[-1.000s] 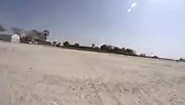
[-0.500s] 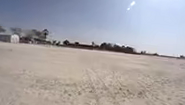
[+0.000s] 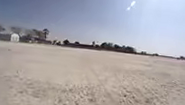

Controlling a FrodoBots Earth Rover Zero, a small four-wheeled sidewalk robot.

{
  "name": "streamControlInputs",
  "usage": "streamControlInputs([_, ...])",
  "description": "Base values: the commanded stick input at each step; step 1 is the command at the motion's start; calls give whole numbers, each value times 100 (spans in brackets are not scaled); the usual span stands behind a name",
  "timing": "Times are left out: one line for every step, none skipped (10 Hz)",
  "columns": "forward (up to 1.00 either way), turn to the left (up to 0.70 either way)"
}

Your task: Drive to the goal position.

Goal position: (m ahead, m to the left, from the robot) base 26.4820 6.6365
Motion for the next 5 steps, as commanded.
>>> streamControlInputs([45, 0])
streamControlInputs([45, 0])
streamControlInputs([45, 0])
streamControlInputs([45, 0])
streamControlInputs([45, 0])
